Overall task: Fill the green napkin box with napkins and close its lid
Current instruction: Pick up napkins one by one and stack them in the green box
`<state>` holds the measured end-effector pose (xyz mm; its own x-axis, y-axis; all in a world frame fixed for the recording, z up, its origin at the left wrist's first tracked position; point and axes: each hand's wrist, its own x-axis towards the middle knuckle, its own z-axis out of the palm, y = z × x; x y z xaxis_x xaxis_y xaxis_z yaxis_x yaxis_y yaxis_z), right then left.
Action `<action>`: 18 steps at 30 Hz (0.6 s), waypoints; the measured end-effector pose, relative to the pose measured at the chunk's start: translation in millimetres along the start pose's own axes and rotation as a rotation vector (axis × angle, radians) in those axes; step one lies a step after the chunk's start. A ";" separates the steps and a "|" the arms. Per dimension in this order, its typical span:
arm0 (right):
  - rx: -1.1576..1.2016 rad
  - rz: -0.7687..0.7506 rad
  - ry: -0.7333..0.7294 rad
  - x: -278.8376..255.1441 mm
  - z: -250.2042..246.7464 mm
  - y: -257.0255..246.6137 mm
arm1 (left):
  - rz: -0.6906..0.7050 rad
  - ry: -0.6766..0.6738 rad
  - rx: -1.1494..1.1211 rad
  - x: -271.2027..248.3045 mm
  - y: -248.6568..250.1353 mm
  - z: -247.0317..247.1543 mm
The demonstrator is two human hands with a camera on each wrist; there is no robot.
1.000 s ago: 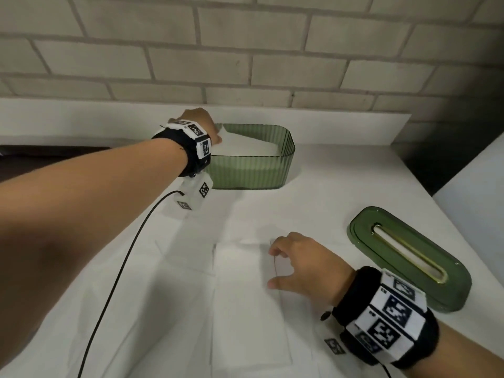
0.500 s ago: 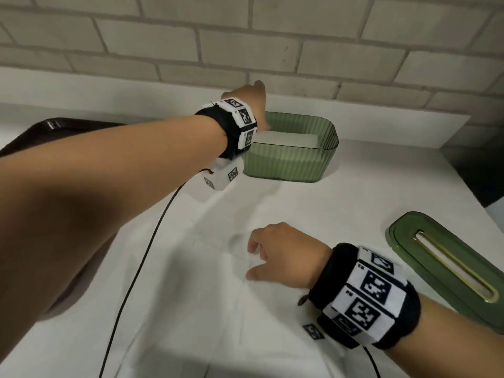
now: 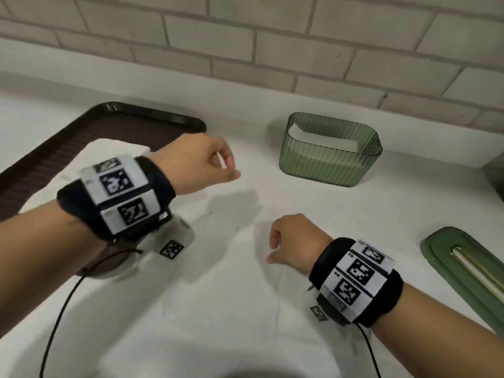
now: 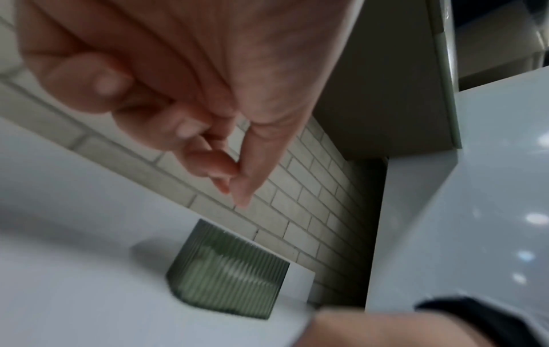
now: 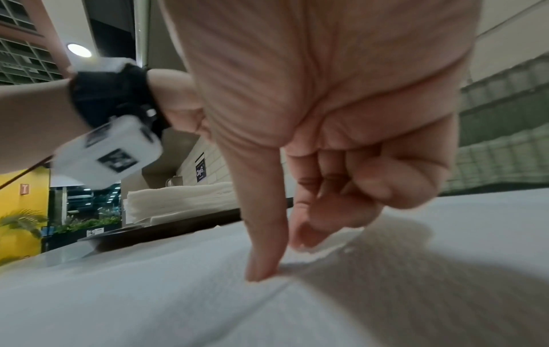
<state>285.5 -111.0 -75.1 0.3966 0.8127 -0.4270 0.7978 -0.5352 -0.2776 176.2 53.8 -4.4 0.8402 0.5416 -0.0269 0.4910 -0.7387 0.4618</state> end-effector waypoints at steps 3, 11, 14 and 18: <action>0.027 0.044 0.031 -1.4 2.1 -3.9 | -0.072 -0.056 -0.028 -29.2 -23.6 14.9; 0.059 0.146 0.032 -8.1 3.8 -10.1 | -0.168 -0.174 -0.138 -60.2 -41.2 53.3; 0.080 0.168 0.034 -10.6 3.2 -10.6 | -0.198 -0.235 -0.094 -63.1 -42.5 63.8; 0.094 0.194 0.029 -7.2 6.0 -12.4 | -0.245 -0.260 -0.013 -61.7 -42.0 71.2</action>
<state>270.0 -111.6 -73.7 0.5529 0.6977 -0.4556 0.6597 -0.7005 -0.2722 120.2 22.8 -85.3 0.7293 0.5805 -0.3621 0.6834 -0.5936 0.4250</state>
